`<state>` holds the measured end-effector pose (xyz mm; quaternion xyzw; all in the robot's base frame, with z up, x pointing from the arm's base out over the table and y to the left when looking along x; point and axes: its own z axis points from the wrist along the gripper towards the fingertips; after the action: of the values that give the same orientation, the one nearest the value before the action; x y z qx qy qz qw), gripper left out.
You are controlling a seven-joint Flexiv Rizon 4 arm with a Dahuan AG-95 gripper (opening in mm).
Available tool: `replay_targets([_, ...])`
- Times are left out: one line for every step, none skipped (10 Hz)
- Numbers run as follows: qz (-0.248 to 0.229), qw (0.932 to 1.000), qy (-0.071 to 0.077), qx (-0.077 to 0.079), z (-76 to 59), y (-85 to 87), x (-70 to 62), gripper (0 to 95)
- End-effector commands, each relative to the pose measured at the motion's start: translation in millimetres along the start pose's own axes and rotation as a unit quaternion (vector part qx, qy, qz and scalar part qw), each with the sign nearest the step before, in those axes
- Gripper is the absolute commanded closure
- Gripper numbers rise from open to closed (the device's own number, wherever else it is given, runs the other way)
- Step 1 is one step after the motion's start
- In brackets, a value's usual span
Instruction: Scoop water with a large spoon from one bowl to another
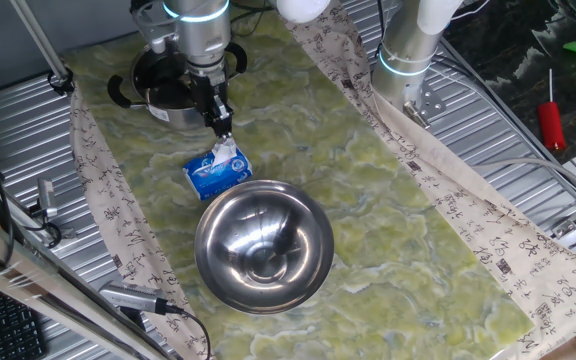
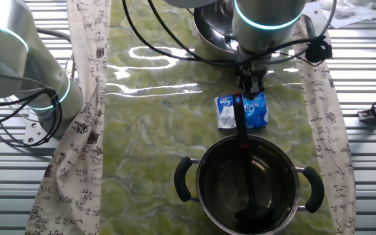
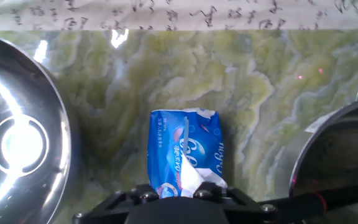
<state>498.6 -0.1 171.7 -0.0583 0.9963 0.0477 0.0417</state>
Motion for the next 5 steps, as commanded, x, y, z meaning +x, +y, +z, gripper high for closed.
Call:
replay_targets([0.000,1.0000,0.000,-0.001,1.2,0.1,-1.1,95.0])
replay_targets([0.001,1.0000,0.000,-0.001,1.2,0.1,-1.1,95.0])
replay_targets([0.002,1.0000,0.002,0.001,1.2,0.1,-1.1,95.0])
replay_targets([0.007,1.0000,0.007,0.003,1.1,0.2,-1.5,95.0])
replay_targets([0.012,0.9997,0.016,0.013,1.0,0.3,-4.4,95.0])
